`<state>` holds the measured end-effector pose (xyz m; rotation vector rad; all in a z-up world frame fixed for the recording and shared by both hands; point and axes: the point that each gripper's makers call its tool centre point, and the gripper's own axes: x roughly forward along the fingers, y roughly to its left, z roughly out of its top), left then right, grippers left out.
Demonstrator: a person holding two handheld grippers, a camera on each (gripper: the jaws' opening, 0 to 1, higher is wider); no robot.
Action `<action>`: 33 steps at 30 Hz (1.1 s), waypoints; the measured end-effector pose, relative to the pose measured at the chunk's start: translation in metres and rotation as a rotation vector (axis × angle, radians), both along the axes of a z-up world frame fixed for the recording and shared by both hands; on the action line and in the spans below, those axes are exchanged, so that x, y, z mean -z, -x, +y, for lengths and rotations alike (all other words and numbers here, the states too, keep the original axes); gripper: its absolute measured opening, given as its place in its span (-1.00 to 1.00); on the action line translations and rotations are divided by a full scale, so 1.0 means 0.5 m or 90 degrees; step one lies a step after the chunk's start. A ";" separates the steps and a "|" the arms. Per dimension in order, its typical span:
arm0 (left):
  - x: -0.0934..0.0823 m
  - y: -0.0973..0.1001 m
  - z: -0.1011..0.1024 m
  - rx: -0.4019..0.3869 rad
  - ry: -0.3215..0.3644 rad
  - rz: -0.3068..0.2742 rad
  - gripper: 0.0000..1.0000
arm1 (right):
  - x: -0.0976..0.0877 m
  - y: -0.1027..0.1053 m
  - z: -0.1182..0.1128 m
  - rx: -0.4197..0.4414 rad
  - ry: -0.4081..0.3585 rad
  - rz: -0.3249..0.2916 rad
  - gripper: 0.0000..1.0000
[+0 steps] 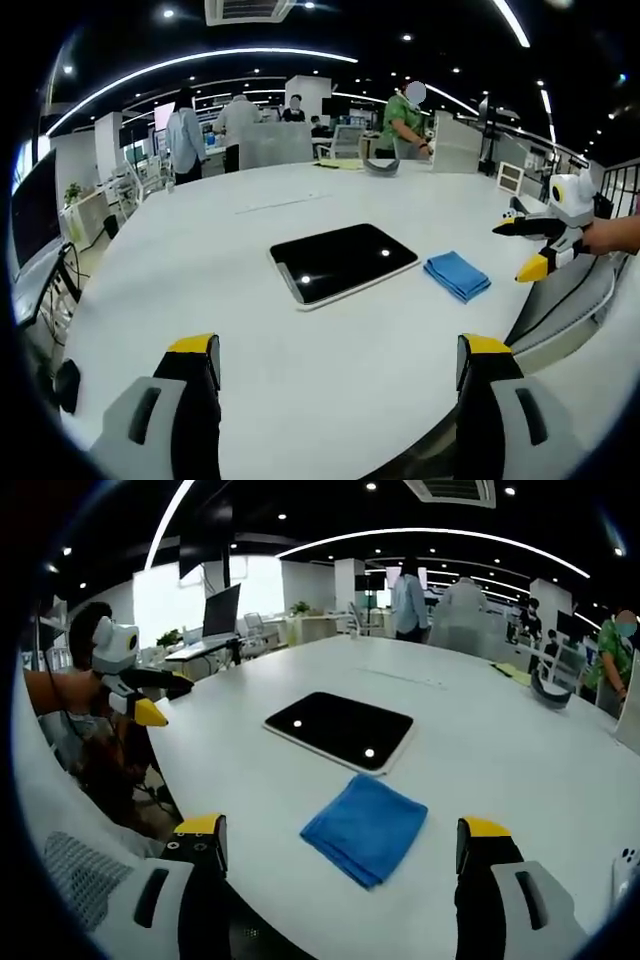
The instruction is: Wipe the mirror surface with the cleaning cloth until all visible marks leave the cleaned area.
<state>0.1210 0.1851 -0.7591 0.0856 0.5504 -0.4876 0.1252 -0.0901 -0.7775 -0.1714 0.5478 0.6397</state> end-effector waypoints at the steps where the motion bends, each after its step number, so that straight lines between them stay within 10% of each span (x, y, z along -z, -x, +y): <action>1: 0.001 -0.001 0.001 -0.002 -0.002 0.000 0.99 | 0.000 0.000 0.000 -0.001 0.000 0.000 0.90; 33: 0.003 -0.008 -0.003 0.007 0.001 0.000 0.99 | 0.009 -0.013 -0.011 0.006 0.002 0.003 0.76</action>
